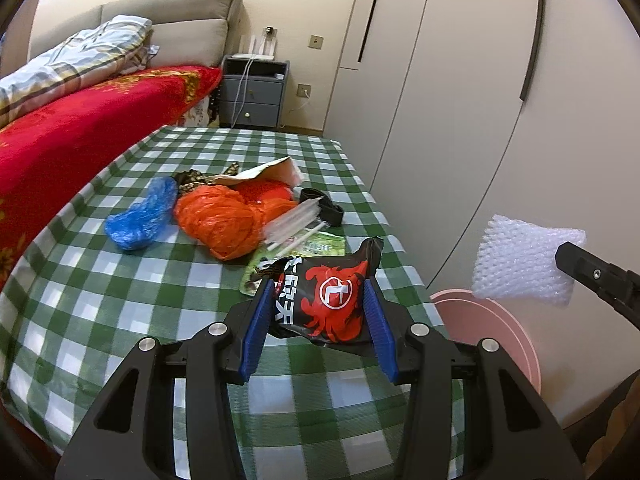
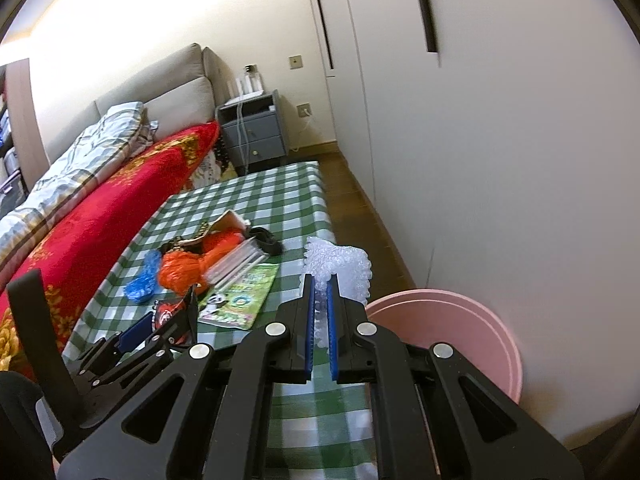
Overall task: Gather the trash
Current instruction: 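Carry the red wrapper and white foam net to the pink bucket and release, then move both open tools back over the remaining trash on the table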
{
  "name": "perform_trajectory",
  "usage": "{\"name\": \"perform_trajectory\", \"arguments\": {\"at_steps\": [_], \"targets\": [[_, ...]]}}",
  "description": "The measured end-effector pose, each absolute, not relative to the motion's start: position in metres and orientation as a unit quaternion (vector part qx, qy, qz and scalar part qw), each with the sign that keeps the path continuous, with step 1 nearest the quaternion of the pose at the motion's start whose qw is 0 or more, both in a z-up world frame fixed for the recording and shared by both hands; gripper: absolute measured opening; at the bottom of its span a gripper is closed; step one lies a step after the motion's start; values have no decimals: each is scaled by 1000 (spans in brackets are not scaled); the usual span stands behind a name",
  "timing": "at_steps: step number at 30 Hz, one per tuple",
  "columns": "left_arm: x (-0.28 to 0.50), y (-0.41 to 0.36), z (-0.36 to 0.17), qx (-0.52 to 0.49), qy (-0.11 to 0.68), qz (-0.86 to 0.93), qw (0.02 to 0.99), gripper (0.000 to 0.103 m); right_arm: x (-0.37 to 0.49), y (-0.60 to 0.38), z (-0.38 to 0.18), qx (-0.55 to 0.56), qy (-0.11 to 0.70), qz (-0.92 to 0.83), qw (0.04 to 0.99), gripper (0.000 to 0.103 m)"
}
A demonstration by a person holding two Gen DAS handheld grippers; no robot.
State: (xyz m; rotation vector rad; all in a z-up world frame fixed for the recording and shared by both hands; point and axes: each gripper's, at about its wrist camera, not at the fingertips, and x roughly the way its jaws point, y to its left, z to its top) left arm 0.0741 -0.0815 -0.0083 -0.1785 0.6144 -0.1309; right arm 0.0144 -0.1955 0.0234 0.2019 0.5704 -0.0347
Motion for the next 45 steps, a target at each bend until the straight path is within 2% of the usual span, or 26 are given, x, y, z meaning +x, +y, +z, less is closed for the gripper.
{"name": "perform_trajectory", "arguments": {"at_steps": [22,39,41,42,44,45], "targets": [[89,-161,-18,-65,303,-188,932,45,11,-266,31,120,285,-115,944,6],[97,-228,-35,-41,332,-267,904,46,11,-297,35,126,292,-143,937,7],[98,-234,-38,-37,340,-273,899,50,14,-298,32,126,302,-147,933,12],[99,-235,-40,-36,344,-273,898,56,14,-300,31,128,304,-152,932,16],[99,-233,-42,-43,348,-272,896,57,12,-303,31,135,301,-158,931,36],[100,-231,-43,-45,349,-270,896,57,11,-303,32,136,299,-160,931,37]]}}
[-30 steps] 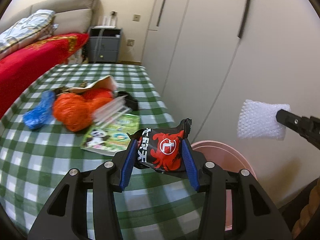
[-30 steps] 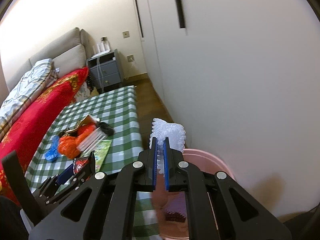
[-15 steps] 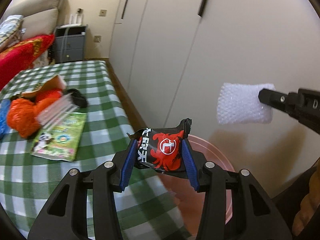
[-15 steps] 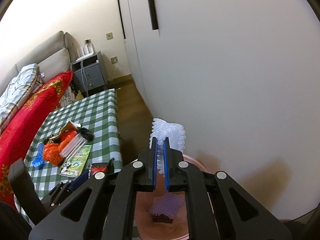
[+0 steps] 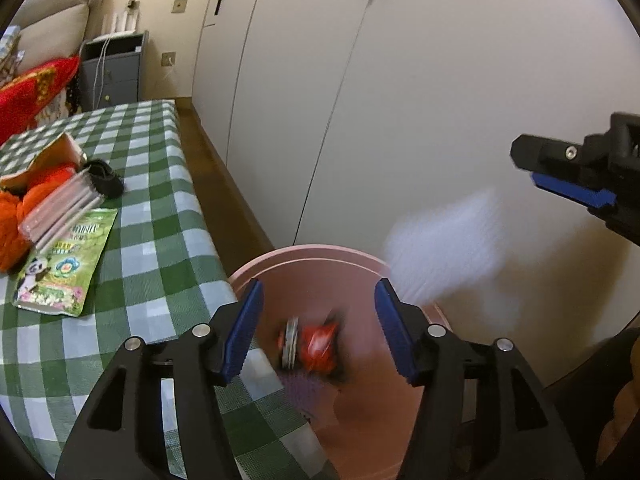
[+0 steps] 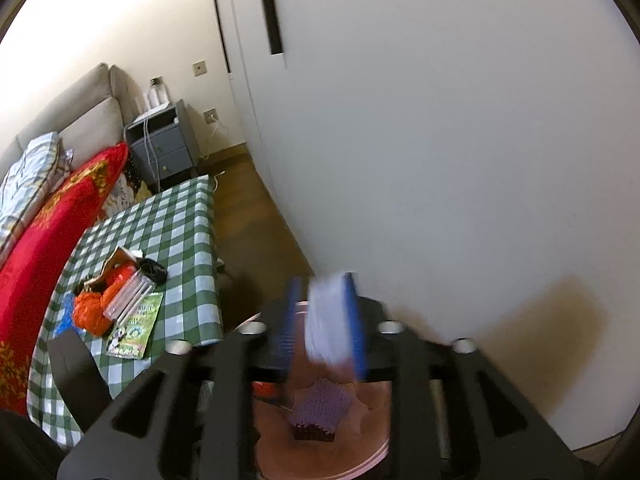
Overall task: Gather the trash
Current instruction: 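Move both open tools back over the remaining trash on the table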
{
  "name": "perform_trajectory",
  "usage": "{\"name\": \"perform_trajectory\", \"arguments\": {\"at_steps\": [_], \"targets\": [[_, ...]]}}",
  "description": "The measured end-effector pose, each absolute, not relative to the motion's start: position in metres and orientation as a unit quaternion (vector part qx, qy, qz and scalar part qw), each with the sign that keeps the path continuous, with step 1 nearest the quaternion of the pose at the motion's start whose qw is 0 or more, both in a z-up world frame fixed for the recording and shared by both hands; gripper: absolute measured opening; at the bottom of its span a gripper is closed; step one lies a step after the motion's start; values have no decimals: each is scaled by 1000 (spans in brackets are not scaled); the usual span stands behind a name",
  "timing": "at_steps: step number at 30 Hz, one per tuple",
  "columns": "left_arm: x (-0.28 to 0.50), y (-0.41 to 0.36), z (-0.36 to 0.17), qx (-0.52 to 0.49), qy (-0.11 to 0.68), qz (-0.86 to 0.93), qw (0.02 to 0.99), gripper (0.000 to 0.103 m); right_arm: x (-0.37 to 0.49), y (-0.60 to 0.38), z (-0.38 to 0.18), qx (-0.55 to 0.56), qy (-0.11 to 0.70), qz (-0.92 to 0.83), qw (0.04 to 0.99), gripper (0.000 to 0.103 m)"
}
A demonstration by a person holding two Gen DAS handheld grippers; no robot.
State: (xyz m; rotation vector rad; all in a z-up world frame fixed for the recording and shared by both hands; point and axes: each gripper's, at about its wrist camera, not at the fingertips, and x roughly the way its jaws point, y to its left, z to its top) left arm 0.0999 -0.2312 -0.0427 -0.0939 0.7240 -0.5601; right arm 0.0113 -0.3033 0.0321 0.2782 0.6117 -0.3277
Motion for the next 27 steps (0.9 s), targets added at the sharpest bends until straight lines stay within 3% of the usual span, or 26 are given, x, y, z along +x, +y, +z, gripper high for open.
{"name": "perform_trajectory", "arguments": {"at_steps": [23,27], "targets": [[100,-131,-28,-78,321,-168,929,57,28,-246,22,141,285,-68,946,38],[103,-105,-28,-90,321,-128,934,52,39,-228,14,144,289,-36,946,33]]}}
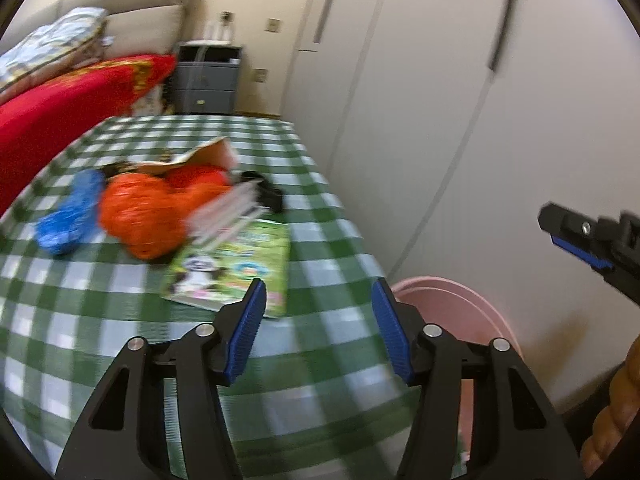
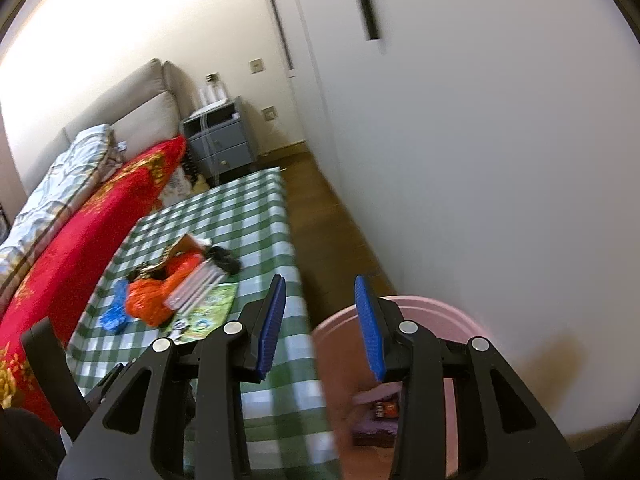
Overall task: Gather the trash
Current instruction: 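Move both open tools back over the remaining trash on the table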
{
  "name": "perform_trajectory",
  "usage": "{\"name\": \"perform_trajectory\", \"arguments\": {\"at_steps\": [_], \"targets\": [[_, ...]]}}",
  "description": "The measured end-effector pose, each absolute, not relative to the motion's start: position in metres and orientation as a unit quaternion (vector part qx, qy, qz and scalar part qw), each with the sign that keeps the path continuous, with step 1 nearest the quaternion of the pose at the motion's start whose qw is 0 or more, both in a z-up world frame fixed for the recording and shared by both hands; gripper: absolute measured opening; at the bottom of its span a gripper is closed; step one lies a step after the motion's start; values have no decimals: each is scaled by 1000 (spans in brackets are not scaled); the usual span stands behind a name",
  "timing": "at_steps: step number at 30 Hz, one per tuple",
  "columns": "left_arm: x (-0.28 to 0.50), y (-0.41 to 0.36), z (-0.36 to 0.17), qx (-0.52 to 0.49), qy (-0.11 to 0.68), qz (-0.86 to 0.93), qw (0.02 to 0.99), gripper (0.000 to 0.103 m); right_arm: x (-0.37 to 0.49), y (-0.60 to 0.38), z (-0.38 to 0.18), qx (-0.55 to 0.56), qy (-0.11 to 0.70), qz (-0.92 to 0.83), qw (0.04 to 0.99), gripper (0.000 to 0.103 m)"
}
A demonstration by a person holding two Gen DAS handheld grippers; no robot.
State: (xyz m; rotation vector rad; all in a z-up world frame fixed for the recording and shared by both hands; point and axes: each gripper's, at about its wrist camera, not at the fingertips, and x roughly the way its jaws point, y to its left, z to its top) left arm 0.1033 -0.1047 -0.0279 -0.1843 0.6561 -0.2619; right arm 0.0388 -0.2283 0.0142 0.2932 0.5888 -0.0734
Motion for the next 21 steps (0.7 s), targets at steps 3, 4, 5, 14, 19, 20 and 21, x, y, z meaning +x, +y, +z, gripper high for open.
{"name": "perform_trajectory", "arguments": {"at_steps": [3,4,5,14,19,20,21], "targets": [[105,-84,-29,-105,319,-89,938,48,47,-210,6,141,297,-8,944,27],[106,-78,-29,-109,318,-78,938,47,50,-204,3,140,301,1,943,25],[105,-72,-30,-112,316,-67,940,47,52,-200,0,139,304,6,943,24],[101,-15,-23,-132,291,25,947,46,81,-145,-27,123,335,80,931,23],[104,6,-22,-158,287,53,943,46,92,-112,-39,72,351,107,927,25],[105,6,-22,-158,287,53,943,46,94,-108,-42,62,353,109,927,26],[106,6,-22,-156,288,54,943,46,96,-104,-45,56,356,111,926,26]]}}
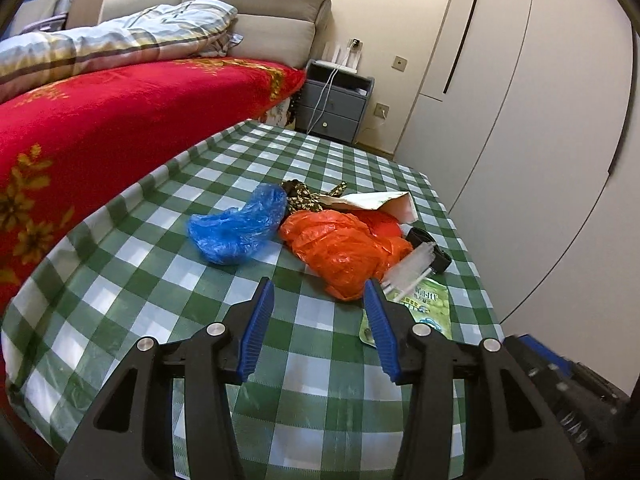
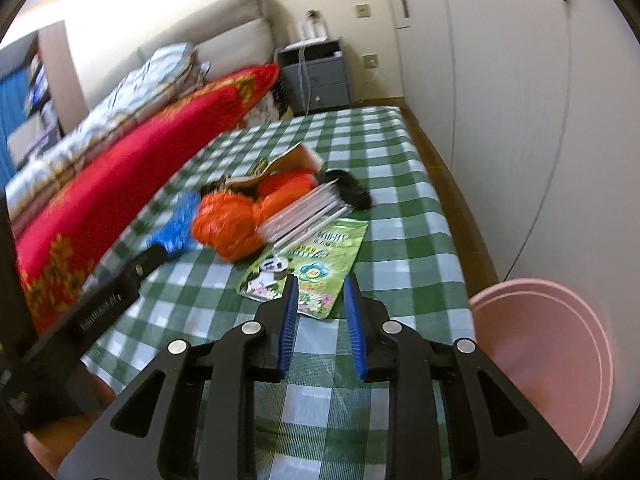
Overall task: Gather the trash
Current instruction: 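Move both open tools back over the remaining trash on the table, then reach the left tool toward the orange bag while the right tool approaches the panda packet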
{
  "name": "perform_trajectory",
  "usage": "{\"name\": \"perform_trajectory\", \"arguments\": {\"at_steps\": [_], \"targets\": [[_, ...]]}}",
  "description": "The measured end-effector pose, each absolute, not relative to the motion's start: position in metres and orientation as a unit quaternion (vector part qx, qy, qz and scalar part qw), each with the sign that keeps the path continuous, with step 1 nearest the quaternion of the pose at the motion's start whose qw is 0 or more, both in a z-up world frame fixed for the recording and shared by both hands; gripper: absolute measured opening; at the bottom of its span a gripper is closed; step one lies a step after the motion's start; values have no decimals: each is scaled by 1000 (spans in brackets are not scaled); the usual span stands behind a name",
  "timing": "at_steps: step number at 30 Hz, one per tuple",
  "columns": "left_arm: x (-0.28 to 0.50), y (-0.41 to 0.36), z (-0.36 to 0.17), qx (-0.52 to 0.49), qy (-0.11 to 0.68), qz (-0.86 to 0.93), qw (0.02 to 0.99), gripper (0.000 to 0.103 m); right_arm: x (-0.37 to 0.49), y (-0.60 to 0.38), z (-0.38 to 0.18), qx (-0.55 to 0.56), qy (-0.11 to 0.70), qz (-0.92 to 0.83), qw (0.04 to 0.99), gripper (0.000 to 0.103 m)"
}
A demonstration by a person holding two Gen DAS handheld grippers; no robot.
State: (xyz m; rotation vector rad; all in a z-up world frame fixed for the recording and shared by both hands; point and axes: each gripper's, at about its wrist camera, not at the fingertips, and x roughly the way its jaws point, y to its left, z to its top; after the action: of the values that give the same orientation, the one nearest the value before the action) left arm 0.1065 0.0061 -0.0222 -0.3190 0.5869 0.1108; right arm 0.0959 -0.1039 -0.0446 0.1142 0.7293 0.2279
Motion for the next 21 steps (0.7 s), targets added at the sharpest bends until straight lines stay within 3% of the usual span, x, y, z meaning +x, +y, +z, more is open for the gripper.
{"name": "perform_trajectory", "arguments": {"at_steps": [6,12,21], "targets": [[111,13,-23,-163,286,67,942,46,110,-82,-61,18,374,124,919,29],[114,23,-23,-173,284,76,940,46,116,-54,-76,-59,384,134,912,44],[126,30,-29,-178,292,80,936,46,127,-50,-87,-83,396,125,906,44]]}}
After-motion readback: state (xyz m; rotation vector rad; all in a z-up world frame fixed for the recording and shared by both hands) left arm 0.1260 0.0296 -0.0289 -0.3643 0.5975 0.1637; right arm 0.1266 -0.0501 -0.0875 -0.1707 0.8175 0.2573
